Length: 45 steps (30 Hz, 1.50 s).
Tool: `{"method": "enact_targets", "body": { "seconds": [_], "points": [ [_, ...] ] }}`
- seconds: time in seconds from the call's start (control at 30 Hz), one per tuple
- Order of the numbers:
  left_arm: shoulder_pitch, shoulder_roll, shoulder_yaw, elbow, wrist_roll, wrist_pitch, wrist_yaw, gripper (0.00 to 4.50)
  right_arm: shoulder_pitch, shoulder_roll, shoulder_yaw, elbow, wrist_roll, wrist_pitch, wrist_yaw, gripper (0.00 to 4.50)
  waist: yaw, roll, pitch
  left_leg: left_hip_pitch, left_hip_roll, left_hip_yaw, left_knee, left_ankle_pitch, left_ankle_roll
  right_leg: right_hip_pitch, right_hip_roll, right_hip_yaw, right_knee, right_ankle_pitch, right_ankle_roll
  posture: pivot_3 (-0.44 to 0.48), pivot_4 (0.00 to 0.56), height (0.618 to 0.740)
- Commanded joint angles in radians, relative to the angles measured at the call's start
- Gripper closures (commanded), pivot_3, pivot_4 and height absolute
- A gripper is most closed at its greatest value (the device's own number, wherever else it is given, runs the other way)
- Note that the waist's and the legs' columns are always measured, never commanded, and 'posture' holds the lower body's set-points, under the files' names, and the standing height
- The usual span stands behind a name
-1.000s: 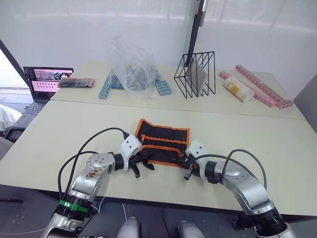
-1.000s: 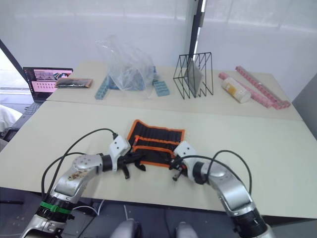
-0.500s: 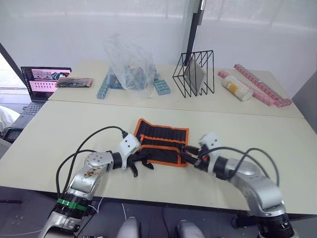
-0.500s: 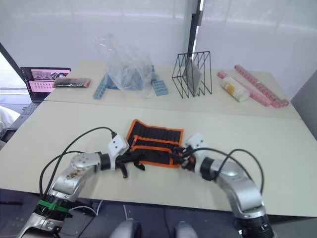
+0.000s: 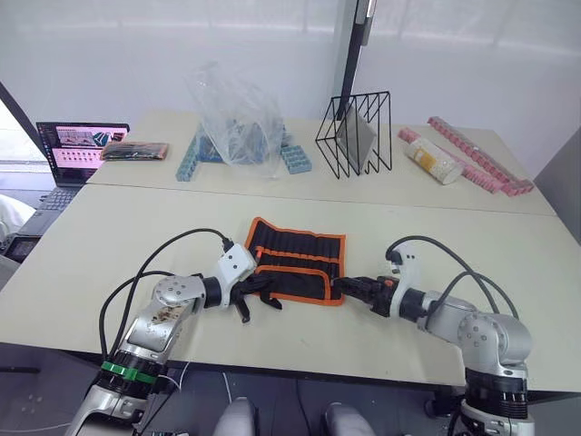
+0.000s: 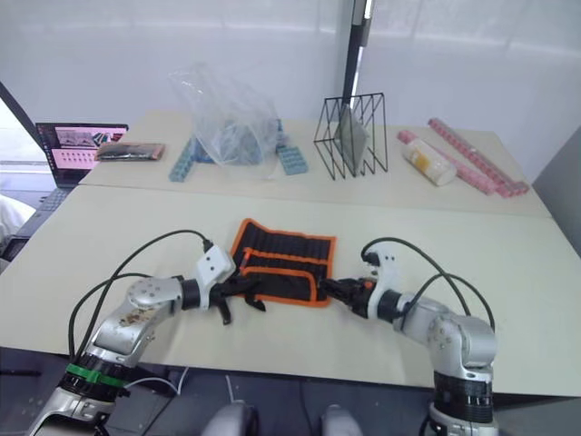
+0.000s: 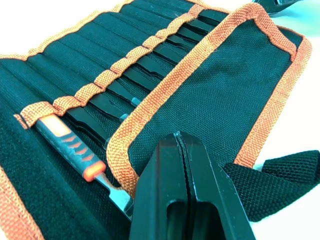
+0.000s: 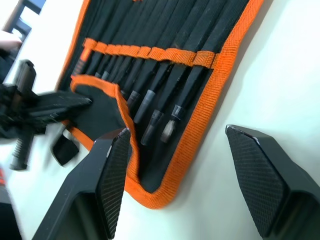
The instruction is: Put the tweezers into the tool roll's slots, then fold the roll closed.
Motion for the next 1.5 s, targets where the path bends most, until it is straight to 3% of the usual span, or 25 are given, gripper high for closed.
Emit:
{"method": "enact_targets", "body": {
  "seconds": [0.03, 0.3, 0.43, 0.63, 1.1, 1.37, 1.5],
  "points": [
    [-0.016, 0.006, 0.004, -0.005, 0.007, -0.014, -0.004, 4.50, -0.039, 0.041, -0.061, 0.059, 0.055, 0.059, -0.041, 1.26, -0.003, 0.000, 0.000, 0.000, 0.000, 0.000, 0.000, 0.000, 0.000, 0.000, 0.000, 0.000, 0.000, 0.000, 0.000, 0.000, 0.150, 0.689],
    [-0.014, 0.011, 0.012, -0.007, 0.014, -0.014, -0.005, 4.50, -0.091, 0.068, -0.143, 0.134, 0.100, 0.082, -0.095, 1.26, -0.004, 0.000, 0.000, 0.000, 0.000, 0.000, -0.001, 0.000, 0.000, -0.001, 0.000, 0.000, 0.000, 0.000, 0.000, 0.000, 0.150, 0.689],
    [-0.013, 0.014, 0.013, -0.007, 0.016, -0.014, -0.004, 4.50, -0.080, 0.074, -0.138, 0.130, 0.120, 0.084, -0.107, 2.37, -0.004, 0.000, 0.000, 0.000, 0.000, 0.000, -0.001, 0.000, 0.000, -0.001, 0.000, 0.000, 0.000, 0.000, 0.000, 0.000, 0.150, 0.689],
    [-0.012, 0.019, 0.012, -0.007, 0.017, -0.015, -0.006, 4.50, -0.081, 0.082, -0.149, 0.143, 0.137, 0.068, -0.127, 4.46, -0.008, 0.000, 0.000, 0.000, 0.000, 0.001, -0.002, 0.000, 0.000, -0.001, 0.000, 0.000, 0.000, 0.000, 0.000, 0.000, 0.150, 0.689],
    [-0.018, 0.045, 0.036, -0.030, -0.001, 0.004, -0.013, 4.50, -0.104, 0.118, -0.193, 0.111, 0.261, 0.096, -0.178, 4.49, -0.019, 0.000, 0.000, 0.000, 0.000, 0.000, -0.004, 0.000, 0.000, -0.002, 0.000, 0.000, 0.000, 0.000, 0.000, 0.000, 0.150, 0.689],
    [0.017, 0.101, 0.198, -0.212, -0.238, 0.169, -0.087, 4.50, -0.157, 0.170, -0.192, 0.034, 0.366, 0.135, -0.285, 4.49, -0.024, 0.001, 0.001, -0.015, 0.001, 0.001, -0.005, 0.001, -0.001, -0.019, 0.000, 0.001, 0.003, 0.000, 0.000, 0.000, 0.150, 0.689],
    [0.083, 0.136, 0.282, -0.269, -0.343, 0.231, -0.113, 4.50, -0.168, 0.181, -0.188, 0.013, 0.402, 0.138, -0.336, 4.49, -0.023, 0.001, 0.001, -0.015, 0.000, 0.001, -0.006, 0.001, -0.001, -0.019, -0.001, 0.000, 0.002, 0.000, -0.001, 0.000, 0.150, 0.689]
  ]
}}
